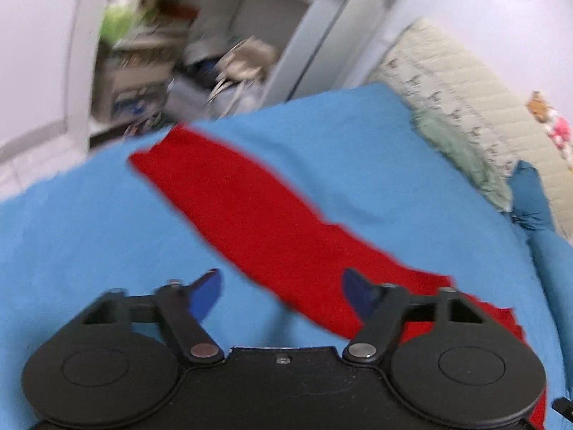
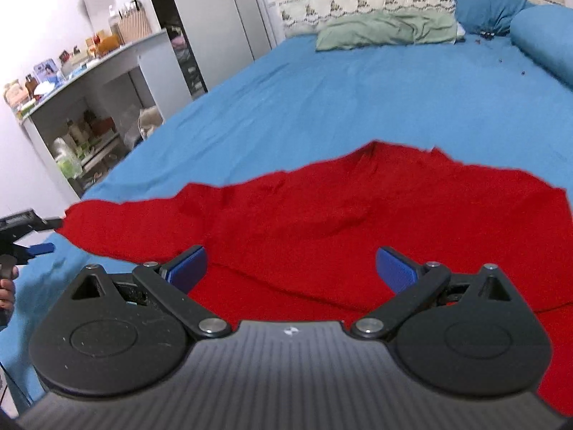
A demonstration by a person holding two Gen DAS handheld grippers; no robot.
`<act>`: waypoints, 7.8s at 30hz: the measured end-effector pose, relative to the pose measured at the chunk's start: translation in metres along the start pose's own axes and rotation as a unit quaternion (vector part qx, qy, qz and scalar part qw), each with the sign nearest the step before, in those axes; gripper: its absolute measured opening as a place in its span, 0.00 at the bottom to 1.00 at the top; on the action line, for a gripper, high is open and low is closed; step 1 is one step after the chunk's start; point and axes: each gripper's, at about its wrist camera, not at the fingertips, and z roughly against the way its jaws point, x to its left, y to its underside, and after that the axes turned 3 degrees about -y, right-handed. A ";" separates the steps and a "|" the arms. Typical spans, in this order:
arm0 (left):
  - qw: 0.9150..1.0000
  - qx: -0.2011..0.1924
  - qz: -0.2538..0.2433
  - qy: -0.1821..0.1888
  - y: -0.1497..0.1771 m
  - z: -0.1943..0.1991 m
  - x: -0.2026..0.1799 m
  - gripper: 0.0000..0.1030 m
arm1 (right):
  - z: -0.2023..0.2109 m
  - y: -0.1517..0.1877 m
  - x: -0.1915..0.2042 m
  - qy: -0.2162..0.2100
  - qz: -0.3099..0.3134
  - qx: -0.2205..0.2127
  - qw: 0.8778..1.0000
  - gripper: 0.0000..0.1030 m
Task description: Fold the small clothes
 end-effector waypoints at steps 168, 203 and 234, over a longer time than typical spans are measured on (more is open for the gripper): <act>0.958 0.088 -0.268 0.059 0.240 0.225 -0.169 0.97 | 0.321 0.157 -0.092 0.141 -0.065 0.039 0.987 1.00; 0.950 0.119 -0.290 0.018 0.299 0.200 -0.135 0.06 | 0.276 0.233 -0.101 0.131 -0.152 0.104 0.974 0.21; 0.985 0.016 -0.162 0.055 0.073 -0.087 -0.335 0.05 | 0.020 -0.085 -0.263 0.096 -0.196 -0.065 0.974 0.20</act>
